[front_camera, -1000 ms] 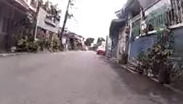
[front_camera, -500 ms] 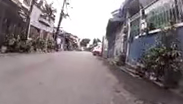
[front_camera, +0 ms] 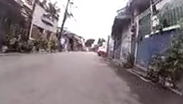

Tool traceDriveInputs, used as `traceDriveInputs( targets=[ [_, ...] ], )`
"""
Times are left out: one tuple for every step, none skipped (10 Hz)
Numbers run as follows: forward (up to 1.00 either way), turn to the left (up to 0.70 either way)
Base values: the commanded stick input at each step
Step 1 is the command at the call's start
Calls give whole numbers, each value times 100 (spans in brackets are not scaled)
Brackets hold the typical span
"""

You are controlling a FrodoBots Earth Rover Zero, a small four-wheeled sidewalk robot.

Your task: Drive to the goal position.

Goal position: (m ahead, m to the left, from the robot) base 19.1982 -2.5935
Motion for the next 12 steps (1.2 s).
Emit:
traceDriveInputs(
  targets=[
    [85,9],
    [85,9],
    [85,9],
    [85,9],
    [85,9],
    [85,-6],
    [85,-25],
    [85,-25],
    [85,-25],
    [85,-25],
    [85,-25],
    [85,-25]
  ],
)
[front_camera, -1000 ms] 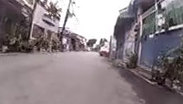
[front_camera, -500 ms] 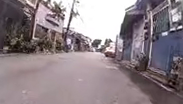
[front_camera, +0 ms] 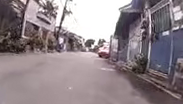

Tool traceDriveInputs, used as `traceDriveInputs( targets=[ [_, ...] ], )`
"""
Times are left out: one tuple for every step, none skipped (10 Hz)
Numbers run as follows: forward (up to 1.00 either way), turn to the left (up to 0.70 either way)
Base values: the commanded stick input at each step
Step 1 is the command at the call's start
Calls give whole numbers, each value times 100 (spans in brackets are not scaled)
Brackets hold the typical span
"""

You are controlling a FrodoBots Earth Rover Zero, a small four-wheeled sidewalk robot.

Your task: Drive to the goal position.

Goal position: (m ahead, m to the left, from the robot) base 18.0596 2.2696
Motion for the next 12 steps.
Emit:
traceDriveInputs(
  targets=[
    [85,-9],
    [85,9],
    [85,9],
    [85,9],
    [85,9],
    [85,9],
    [85,9],
    [85,9],
    [85,9],
    [85,9],
    [85,9],
    [85,9]
  ],
)
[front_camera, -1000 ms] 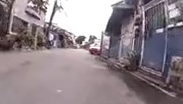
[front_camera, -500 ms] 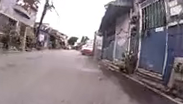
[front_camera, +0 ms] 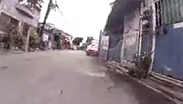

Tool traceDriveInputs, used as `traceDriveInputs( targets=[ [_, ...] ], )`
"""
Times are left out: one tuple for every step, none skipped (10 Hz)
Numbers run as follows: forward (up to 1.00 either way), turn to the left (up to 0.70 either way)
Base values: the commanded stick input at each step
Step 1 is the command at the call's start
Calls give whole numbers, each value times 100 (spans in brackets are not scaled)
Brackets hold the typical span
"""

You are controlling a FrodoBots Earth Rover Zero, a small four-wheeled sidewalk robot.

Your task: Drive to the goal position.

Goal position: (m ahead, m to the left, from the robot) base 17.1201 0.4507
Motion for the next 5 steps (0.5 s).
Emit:
traceDriveInputs(
  targets=[
    [85,9],
    [85,9],
    [41,4],
    [0,0],
    [0,0]
  ],
)
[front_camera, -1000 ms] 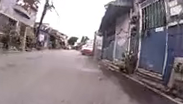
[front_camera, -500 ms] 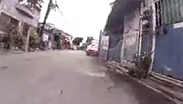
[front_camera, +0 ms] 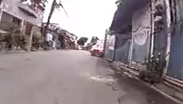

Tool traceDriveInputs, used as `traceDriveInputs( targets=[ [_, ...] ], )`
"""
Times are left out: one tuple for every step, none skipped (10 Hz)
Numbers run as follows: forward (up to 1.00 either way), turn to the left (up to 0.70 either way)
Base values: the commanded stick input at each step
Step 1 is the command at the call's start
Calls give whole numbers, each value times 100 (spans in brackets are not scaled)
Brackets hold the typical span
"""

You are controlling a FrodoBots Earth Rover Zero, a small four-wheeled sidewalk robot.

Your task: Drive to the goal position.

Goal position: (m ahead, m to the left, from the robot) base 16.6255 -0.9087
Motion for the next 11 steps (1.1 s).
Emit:
traceDriveInputs(
  targets=[
    [0,0],
    [0,0],
    [0,0],
    [0,0],
    [59,6],
    [85,9],
    [85,9],
    [85,9],
    [85,9],
    [85,9],
    [85,9]
  ],
)
